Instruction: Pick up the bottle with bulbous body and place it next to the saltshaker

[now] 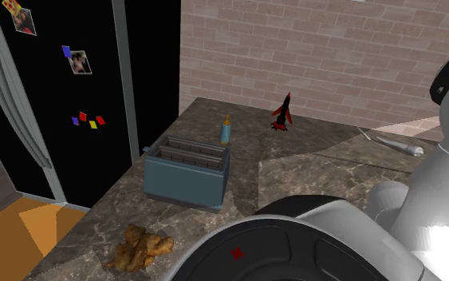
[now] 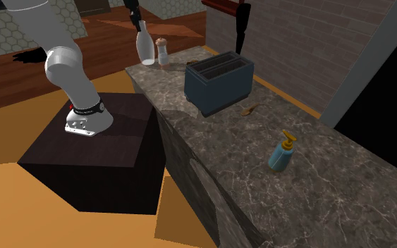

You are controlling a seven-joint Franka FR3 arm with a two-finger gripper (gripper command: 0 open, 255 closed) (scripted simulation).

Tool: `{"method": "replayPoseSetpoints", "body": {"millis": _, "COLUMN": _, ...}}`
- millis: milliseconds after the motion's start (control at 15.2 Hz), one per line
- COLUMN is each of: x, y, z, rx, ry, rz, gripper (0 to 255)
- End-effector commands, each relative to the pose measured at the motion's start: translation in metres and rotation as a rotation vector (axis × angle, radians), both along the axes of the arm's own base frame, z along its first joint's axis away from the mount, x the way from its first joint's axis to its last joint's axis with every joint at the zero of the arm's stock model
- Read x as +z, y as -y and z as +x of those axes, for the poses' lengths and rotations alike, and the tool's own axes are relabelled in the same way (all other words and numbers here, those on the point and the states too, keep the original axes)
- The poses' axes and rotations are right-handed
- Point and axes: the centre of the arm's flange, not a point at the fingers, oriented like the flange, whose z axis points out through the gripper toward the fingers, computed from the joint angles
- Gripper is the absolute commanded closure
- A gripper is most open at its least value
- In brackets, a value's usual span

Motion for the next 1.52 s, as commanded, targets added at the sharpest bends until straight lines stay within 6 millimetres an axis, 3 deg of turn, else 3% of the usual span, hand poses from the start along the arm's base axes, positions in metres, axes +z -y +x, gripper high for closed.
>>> {"method": "replayPoseSetpoints", "body": {"millis": 0, "x": -0.002, "y": 0.0, "z": 0.0, "rx": 0.0, "ry": 0.0, "rz": 0.001, "gripper": 255}}
{"method": "replayPoseSetpoints", "body": {"millis": 330, "x": -0.002, "y": 0.0, "z": 0.0, "rx": 0.0, "ry": 0.0, "rz": 0.001, "gripper": 255}}
{"method": "replayPoseSetpoints", "body": {"millis": 396, "x": -0.002, "y": 0.0, "z": 0.0, "rx": 0.0, "ry": 0.0, "rz": 0.001, "gripper": 0}}
{"method": "replayPoseSetpoints", "body": {"millis": 726, "x": -0.002, "y": 0.0, "z": 0.0, "rx": 0.0, "ry": 0.0, "rz": 0.001, "gripper": 0}}
{"method": "replayPoseSetpoints", "body": {"millis": 990, "x": 0.048, "y": 0.001, "z": -0.006, "rx": 0.0, "ry": 0.0, "rz": 0.001, "gripper": 0}}
{"method": "replayPoseSetpoints", "body": {"millis": 1452, "x": 0.048, "y": 0.001, "z": -0.006, "rx": 0.0, "ry": 0.0, "rz": 0.001, "gripper": 0}}
